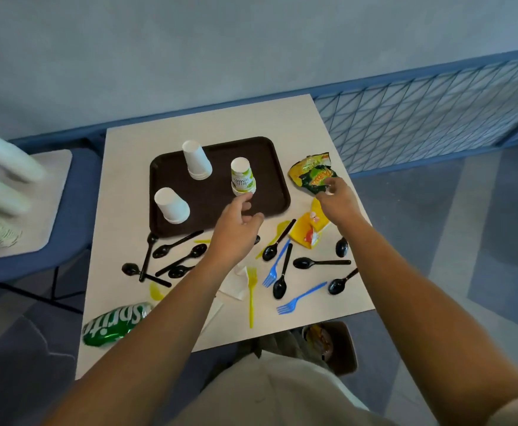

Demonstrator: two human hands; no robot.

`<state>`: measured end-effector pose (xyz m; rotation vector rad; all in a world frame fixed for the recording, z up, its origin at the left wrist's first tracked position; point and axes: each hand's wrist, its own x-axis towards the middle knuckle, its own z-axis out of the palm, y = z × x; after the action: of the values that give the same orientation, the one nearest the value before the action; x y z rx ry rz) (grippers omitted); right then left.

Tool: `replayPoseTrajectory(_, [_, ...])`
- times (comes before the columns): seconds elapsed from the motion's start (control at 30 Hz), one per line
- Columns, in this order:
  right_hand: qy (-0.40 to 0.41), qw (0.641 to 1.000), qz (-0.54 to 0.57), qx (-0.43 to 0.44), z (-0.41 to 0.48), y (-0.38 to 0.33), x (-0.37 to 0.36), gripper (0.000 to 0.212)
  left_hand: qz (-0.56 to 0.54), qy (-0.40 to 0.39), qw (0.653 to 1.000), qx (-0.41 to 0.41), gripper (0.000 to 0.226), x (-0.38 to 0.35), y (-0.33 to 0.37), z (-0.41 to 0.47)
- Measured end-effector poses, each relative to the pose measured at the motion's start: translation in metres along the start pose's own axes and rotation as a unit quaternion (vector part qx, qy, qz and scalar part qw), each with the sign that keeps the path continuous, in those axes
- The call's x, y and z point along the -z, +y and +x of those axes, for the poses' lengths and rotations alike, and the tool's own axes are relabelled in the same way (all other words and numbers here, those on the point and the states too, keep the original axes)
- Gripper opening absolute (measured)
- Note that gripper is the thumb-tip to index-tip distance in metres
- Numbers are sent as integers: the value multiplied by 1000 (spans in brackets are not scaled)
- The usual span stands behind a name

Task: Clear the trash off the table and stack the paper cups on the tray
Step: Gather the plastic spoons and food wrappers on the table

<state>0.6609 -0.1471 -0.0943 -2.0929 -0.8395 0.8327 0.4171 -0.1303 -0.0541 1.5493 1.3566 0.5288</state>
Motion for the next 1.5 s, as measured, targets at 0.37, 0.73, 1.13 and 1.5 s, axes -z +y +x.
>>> replayPoseTrajectory(0.37, [-48, 985, -147, -73, 136, 38, 1, 67, -13, -14, 999, 42, 57, -40, 32, 73])
replayPoseTrajectory(0.73, [-45, 961, -264, -66, 175, 38, -24, 67, 3, -53, 996, 69, 59, -43, 28, 94])
replayPoseTrajectory(1.13, [-41, 993, -22, -104, 175, 36, -7, 62, 3, -72, 994, 84, 64, -46, 31, 105])
replayPoseTrajectory(1.5, [-88, 983, 163, -7, 72, 12, 14, 57, -119, -65, 980, 143, 90, -51, 54, 119])
